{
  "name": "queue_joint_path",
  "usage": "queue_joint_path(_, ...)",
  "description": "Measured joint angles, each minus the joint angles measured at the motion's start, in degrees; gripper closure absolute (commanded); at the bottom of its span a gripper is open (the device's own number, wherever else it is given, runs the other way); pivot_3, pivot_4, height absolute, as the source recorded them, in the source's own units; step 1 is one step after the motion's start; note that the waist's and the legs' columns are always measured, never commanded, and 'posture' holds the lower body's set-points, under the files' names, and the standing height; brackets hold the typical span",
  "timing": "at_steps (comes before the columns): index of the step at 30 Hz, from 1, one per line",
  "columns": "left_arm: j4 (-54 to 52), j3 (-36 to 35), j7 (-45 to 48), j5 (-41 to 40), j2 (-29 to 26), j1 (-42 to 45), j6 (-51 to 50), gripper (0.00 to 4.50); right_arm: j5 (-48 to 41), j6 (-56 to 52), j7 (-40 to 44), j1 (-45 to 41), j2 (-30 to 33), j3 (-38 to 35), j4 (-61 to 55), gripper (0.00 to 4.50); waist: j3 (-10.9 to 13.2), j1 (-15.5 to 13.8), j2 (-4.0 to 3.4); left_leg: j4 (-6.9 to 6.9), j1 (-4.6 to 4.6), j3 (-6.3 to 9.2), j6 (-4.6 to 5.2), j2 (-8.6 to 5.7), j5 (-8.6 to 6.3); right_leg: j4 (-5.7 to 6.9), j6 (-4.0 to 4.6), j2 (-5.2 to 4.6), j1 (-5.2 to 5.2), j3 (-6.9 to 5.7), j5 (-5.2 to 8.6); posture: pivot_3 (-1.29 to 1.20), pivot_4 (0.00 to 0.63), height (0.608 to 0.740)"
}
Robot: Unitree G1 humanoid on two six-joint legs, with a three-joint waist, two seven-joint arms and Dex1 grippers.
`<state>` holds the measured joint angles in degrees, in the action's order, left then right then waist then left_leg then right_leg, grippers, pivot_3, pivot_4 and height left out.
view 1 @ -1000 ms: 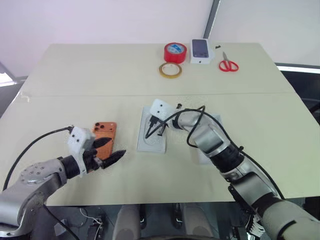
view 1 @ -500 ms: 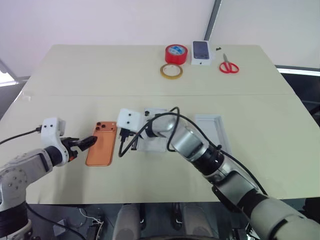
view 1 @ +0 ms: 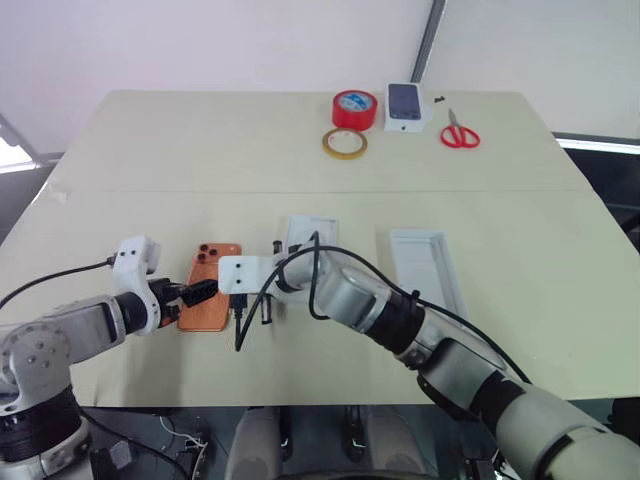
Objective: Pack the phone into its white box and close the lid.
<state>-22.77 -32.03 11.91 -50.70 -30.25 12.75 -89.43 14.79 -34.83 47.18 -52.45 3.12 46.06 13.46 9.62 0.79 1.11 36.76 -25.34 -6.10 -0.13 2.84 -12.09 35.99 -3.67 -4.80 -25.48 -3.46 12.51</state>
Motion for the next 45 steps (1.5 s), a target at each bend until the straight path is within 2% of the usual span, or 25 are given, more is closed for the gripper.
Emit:
queue_joint_path(8,-0.6,-0.5,-1.9,-0.7,3.0,0.5,-0.4,0.22,1.5,1.1,0.6,0.2,0.0,-0.1,0.2,4.50,0.0,-0.1,-0.01,0.00,0.00,0.04,0.00,-0.04,0.00,0.00,0.01,-0.22,0.01,-0.02,0.00,0.00,0.150,0.740)
queue_joint_path(15,0.2,-0.8,-3.8,-6.7,5.8,1.0,-1.3,0.22,2.2,2.0,0.7,0.5,0.1,-0.3,0.2,4.50,-0.1,-0.1,0.02,0.00,0.00,0.09,0.00,-0.06,-0.01,-0.01,0.02,-0.27,0.02,-0.04,0.01,0.00,0.150,0.740)
queue_joint_path(27,2.4,-2.5,-7.3,-11.3,5.4,1.6,-2.2,0.22,2.7,3.1,0.5,1.0,0.0,-0.4,0.2,4.50,-0.1,0.2,0.02,0.00,-0.01,0.10,-0.01,-0.04,-0.01,-0.01,0.03,-0.26,-0.03,-0.04,0.01,0.00,0.150,0.740)
queue_joint_path(30,3.1,-3.2,-8.3,-12.0,5.4,1.5,-2.3,1.01,2.9,3.2,0.5,1.0,0.0,-0.4,0.2,4.50,-0.1,0.3,0.02,-0.02,-0.02,0.10,-0.01,-0.04,-0.01,-0.01,0.03,-0.26,-0.05,-0.04,0.01,0.00,0.150,0.740)
queue_joint_path(31,3.4,-3.5,-8.7,-12.0,5.3,1.4,-2.3,1.48,2.9,3.2,0.5,1.0,0.0,-0.4,0.2,4.50,-0.1,0.3,0.02,-0.02,-0.03,0.10,-0.01,-0.04,-0.02,-0.02,0.03,-0.26,-0.06,-0.04,0.01,0.00,0.150,0.740)
queue_joint_path(45,6.4,-8.1,-13.7,-18.3,5.2,0.3,-2.6,1.48,3.0,4.3,0.6,1.3,0.0,-0.4,0.1,4.50,0.0,0.4,0.03,-0.32,-0.07,0.08,-0.06,-0.04,0.01,-0.10,0.06,-0.29,-0.47,0.05,0.00,0.00,0.150,0.740)
